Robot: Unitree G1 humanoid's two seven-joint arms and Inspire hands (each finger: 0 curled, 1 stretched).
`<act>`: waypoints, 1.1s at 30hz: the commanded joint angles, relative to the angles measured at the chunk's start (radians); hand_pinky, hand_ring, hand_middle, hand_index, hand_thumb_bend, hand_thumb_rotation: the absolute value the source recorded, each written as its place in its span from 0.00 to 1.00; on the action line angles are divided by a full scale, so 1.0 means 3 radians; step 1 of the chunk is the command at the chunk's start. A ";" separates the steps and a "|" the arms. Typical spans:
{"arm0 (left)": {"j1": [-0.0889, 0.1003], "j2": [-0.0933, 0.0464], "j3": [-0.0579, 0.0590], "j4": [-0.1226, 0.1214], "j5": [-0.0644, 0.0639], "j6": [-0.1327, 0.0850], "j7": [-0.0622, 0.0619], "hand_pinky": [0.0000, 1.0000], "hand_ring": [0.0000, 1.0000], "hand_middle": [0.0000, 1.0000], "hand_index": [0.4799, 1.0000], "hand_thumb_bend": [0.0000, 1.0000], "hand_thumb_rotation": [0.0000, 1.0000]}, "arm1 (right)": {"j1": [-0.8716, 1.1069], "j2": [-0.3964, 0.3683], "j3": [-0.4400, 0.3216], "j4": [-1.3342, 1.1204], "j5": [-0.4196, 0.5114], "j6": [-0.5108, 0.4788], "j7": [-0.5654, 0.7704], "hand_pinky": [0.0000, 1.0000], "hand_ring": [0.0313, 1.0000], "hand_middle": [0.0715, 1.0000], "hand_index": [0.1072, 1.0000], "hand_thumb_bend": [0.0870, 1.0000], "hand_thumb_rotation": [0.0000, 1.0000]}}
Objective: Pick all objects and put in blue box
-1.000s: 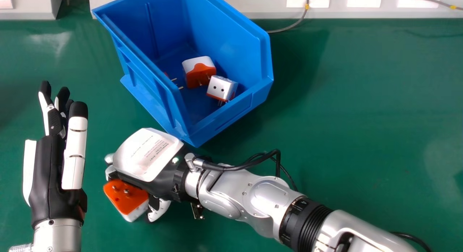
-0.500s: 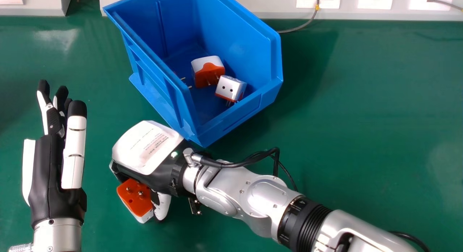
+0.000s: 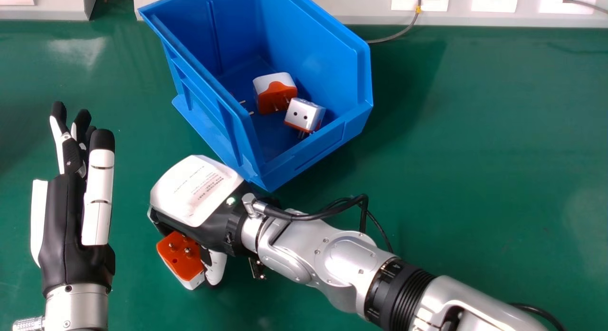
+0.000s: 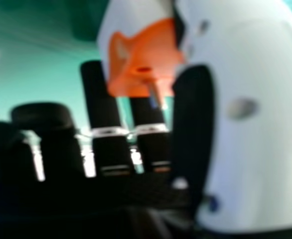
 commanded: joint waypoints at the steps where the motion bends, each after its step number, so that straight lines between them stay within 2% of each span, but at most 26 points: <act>1: -0.0039 0.0019 -0.0003 -0.0045 0.0007 -0.0038 -0.0008 1.00 1.00 1.00 1.00 0.59 0.91 | 0.0009 0.0055 -0.0003 0.0100 -0.0036 0.0120 0.0083 0.00 0.03 0.07 0.41 0.47 0.12; 16: -0.0078 0.0046 0.0047 0.0024 -0.0019 -0.0046 -0.0042 1.00 1.00 1.00 1.00 0.60 0.91 | 0.0130 -0.0023 -0.0085 -0.0175 0.0044 0.0212 0.0164 0.00 0.03 0.07 0.41 0.47 0.12; 20: -0.0095 0.0045 0.0049 0.0028 -0.0007 -0.0030 -0.0039 1.00 1.00 1.00 1.00 0.60 0.91 | 0.0262 -0.0137 -0.0184 -0.0492 0.0116 0.0219 0.0246 0.01 0.04 0.07 0.41 0.47 0.12; 26: -0.0138 0.0072 0.0069 0.0083 -0.0003 -0.0026 -0.0049 1.00 1.00 1.00 1.00 0.60 0.91 | 0.0645 -0.0440 -0.0364 -0.1253 0.0238 0.0149 0.0388 0.01 0.04 0.08 0.42 0.46 0.12; 33: -0.0169 0.0098 0.0088 0.0126 -0.0017 -0.0032 -0.0072 1.00 1.00 1.00 1.00 0.58 0.91 | 0.1058 -0.0726 -0.0494 -0.1986 0.0321 0.0046 0.0529 0.01 0.04 0.09 0.43 0.46 0.12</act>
